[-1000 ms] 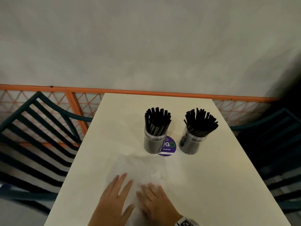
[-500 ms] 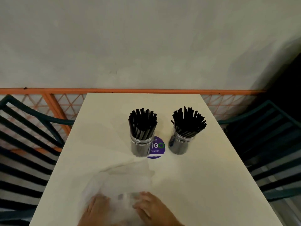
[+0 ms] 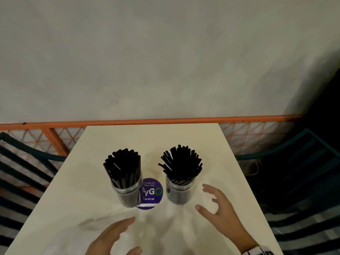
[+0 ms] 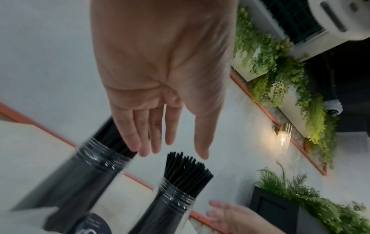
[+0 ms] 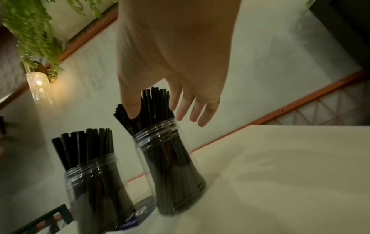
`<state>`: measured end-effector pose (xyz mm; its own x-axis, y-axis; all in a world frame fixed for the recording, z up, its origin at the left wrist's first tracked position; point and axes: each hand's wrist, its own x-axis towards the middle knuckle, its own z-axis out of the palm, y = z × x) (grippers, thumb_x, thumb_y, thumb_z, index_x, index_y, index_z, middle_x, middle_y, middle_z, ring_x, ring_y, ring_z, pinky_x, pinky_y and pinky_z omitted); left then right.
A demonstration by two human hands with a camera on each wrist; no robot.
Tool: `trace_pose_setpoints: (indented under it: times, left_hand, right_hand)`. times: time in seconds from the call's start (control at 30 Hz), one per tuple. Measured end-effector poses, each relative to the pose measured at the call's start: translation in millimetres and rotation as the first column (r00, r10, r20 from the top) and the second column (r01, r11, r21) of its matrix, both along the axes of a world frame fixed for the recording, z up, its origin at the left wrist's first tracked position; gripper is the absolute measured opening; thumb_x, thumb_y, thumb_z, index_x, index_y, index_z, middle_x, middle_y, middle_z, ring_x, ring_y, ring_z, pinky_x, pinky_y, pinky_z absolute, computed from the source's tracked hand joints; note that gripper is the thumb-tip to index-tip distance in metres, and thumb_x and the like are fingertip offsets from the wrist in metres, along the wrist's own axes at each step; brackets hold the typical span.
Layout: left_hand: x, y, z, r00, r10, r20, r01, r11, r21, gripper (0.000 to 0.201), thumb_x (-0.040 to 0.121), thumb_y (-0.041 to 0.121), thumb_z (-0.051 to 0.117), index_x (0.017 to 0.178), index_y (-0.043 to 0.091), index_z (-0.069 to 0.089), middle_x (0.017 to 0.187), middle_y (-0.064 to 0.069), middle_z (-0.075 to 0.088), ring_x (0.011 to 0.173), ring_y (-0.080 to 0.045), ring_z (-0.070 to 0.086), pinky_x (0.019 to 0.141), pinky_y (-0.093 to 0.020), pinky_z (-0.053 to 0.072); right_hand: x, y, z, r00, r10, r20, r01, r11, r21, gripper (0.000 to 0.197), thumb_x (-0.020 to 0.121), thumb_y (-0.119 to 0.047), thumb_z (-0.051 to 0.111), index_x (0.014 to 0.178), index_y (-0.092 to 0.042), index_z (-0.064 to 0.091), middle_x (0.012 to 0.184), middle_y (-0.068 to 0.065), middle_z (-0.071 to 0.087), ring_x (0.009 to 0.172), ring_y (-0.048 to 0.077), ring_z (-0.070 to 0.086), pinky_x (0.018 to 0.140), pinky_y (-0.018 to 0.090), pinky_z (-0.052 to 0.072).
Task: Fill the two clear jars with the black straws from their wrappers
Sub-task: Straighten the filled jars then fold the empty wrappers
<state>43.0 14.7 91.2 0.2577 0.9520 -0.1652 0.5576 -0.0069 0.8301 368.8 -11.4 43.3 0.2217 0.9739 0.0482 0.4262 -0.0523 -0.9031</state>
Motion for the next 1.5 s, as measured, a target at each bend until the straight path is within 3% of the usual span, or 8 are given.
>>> trace_pose_setpoints:
  times: [0.17, 0.33, 0.5, 0.73, 0.97, 1.07, 1.2, 1.5]
  left_hand:
    - [90.1, 38.7, -3.3, 0.986, -0.116, 0.116, 0.120, 0.992, -0.025, 0.106, 0.030, 0.080, 0.069, 0.125, 0.042, 0.040, 0.119, 0.019, 0.056, 0.109, -0.002, 0.054, 0.086, -0.012, 0.046]
    - [139.6, 96.1, -5.3, 0.949, -0.213, 0.233, 0.230, 0.972, -0.049, 0.109, 0.047, 0.053, 0.083, 0.135, 0.028, 0.024, 0.135, 0.012, 0.045, 0.128, -0.007, 0.043, 0.105, -0.024, 0.040]
    - [160.4, 122.5, -14.9, 0.872, -0.270, 0.408, 0.318, 0.947, -0.053, 0.133, 0.040, 0.041, 0.089, 0.143, 0.025, 0.006, 0.139, 0.009, 0.039, 0.131, -0.002, 0.037, 0.108, -0.023, 0.035]
    - [184.0, 111.2, -15.6, 0.896, -0.129, 0.425, 0.073, 0.987, 0.147, 0.070, 0.055, 0.033, 0.086, 0.114, 0.033, 0.049, 0.111, 0.015, 0.060, 0.107, 0.005, 0.055, 0.087, -0.007, 0.043]
    - [171.5, 118.4, -13.5, 0.873, -0.237, 0.426, 0.226, 0.971, 0.078, 0.099, 0.044, 0.046, 0.086, 0.126, 0.043, 0.030, 0.122, 0.024, 0.049, 0.115, 0.013, 0.045, 0.096, -0.009, 0.038]
    - [168.2, 122.1, -12.5, 0.864, -0.276, 0.420, 0.279, 0.959, 0.057, 0.114, 0.041, 0.041, 0.084, 0.134, 0.038, 0.019, 0.124, 0.026, 0.045, 0.116, 0.020, 0.040, 0.092, -0.001, 0.035]
    - [177.1, 118.8, -11.4, 0.893, -0.237, 0.383, 0.217, 0.972, 0.094, 0.078, 0.054, 0.026, 0.086, 0.115, 0.042, 0.039, 0.114, 0.020, 0.055, 0.107, 0.015, 0.050, 0.086, -0.002, 0.040]
    - [180.1, 115.2, -20.9, 0.920, -0.111, 0.377, 0.086, 0.993, 0.083, 0.074, 0.050, 0.047, 0.083, 0.114, 0.033, 0.049, 0.111, 0.012, 0.062, 0.105, 0.002, 0.057, 0.095, -0.027, 0.049]
  right_hand:
    - [19.0, 55.6, 19.5, 0.983, 0.168, 0.071, -0.165, 0.985, -0.040, 0.099, 0.049, -0.083, 0.058, 0.132, -0.046, 0.019, 0.140, -0.016, 0.033, 0.133, 0.004, 0.026, 0.107, 0.023, 0.024]
    - [9.2, 94.4, 44.8, 0.933, 0.357, -0.054, -0.354, 0.934, 0.045, 0.096, 0.056, -0.036, 0.088, 0.130, -0.045, 0.027, 0.136, -0.021, 0.040, 0.129, -0.008, 0.035, 0.108, 0.017, 0.032]
    - [2.8, 112.7, 24.0, 0.899, 0.415, -0.137, -0.424, 0.905, -0.044, 0.133, 0.052, -0.033, 0.089, 0.137, -0.046, -0.012, 0.150, -0.017, 0.019, 0.138, -0.003, 0.022, 0.116, 0.029, 0.023]
    - [-18.4, 113.5, 28.7, 0.988, 0.148, -0.050, -0.140, 0.981, 0.136, 0.054, 0.061, -0.036, 0.077, 0.099, -0.050, 0.041, 0.102, -0.022, 0.055, 0.096, -0.017, 0.053, 0.077, 0.002, 0.043]
    - [-10.6, 102.6, 20.1, 0.977, 0.192, -0.092, -0.182, 0.978, 0.104, 0.082, 0.052, -0.038, 0.085, 0.117, -0.054, 0.038, 0.122, -0.017, 0.053, 0.119, 0.006, 0.050, 0.102, 0.036, 0.044]
    - [-8.9, 102.8, 22.2, 0.971, 0.230, -0.059, -0.223, 0.969, 0.103, 0.087, 0.051, -0.036, 0.087, 0.119, -0.057, 0.036, 0.121, -0.028, 0.051, 0.121, 0.000, 0.047, 0.106, 0.032, 0.040]
    - [-22.1, 113.3, 23.6, 0.982, 0.171, 0.084, -0.179, 0.978, 0.105, 0.062, 0.062, -0.050, 0.072, 0.113, -0.057, 0.038, 0.110, -0.029, 0.049, 0.112, 0.000, 0.047, 0.105, 0.059, 0.032]
    - [-24.7, 115.3, 22.2, 0.986, 0.147, 0.075, -0.155, 0.983, 0.103, 0.040, 0.058, -0.053, 0.062, 0.094, -0.059, 0.046, 0.096, -0.029, 0.051, 0.103, -0.020, 0.043, 0.115, 0.052, 0.019]
